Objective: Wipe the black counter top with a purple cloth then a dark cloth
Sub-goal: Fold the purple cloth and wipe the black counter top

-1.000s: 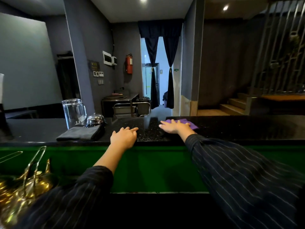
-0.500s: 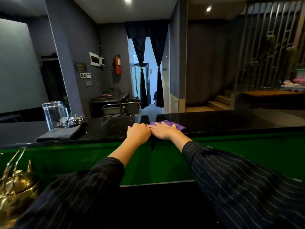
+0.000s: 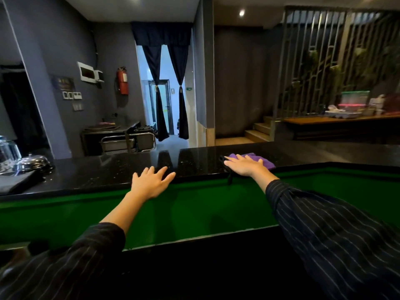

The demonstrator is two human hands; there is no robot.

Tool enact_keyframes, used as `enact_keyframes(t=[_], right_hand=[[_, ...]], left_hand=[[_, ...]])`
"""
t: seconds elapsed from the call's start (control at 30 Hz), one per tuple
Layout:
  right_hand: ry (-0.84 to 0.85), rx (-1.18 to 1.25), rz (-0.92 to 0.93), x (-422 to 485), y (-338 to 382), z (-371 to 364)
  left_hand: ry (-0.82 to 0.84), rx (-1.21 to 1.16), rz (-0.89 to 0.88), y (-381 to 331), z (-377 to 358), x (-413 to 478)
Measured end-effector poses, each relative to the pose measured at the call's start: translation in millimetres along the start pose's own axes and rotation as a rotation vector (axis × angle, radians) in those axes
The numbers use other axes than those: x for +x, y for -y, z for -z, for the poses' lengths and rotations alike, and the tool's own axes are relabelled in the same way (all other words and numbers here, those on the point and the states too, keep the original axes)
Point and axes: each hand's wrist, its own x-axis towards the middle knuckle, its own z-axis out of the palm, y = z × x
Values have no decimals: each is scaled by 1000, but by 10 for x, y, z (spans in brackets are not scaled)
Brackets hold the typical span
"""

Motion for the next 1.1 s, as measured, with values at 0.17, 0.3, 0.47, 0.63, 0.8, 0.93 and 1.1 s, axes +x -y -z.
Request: enact_keyframes(t=[0.17, 0.3, 0.47, 0.63, 0.8, 0.93, 1.1], right_hand=[[39, -10, -40, 128, 139, -7], [32, -24, -8, 241, 398, -49], [32, -44, 129, 372, 1004, -151], [36, -62, 317, 280, 1450, -281], [53, -49, 432, 221, 1271, -285], [60, -45, 397, 198, 785, -172], [11, 34, 207, 206, -73, 4]], left_hand=[[63, 16, 10, -46, 75, -58], [16, 38, 13, -61, 43, -49], [-19, 46, 47, -63, 32, -19], [-34, 57, 69, -90, 40, -36], [-34, 58, 80, -105, 61, -58], [-30, 24, 81, -78, 55, -58], [-39, 22, 65, -83, 55, -78]])
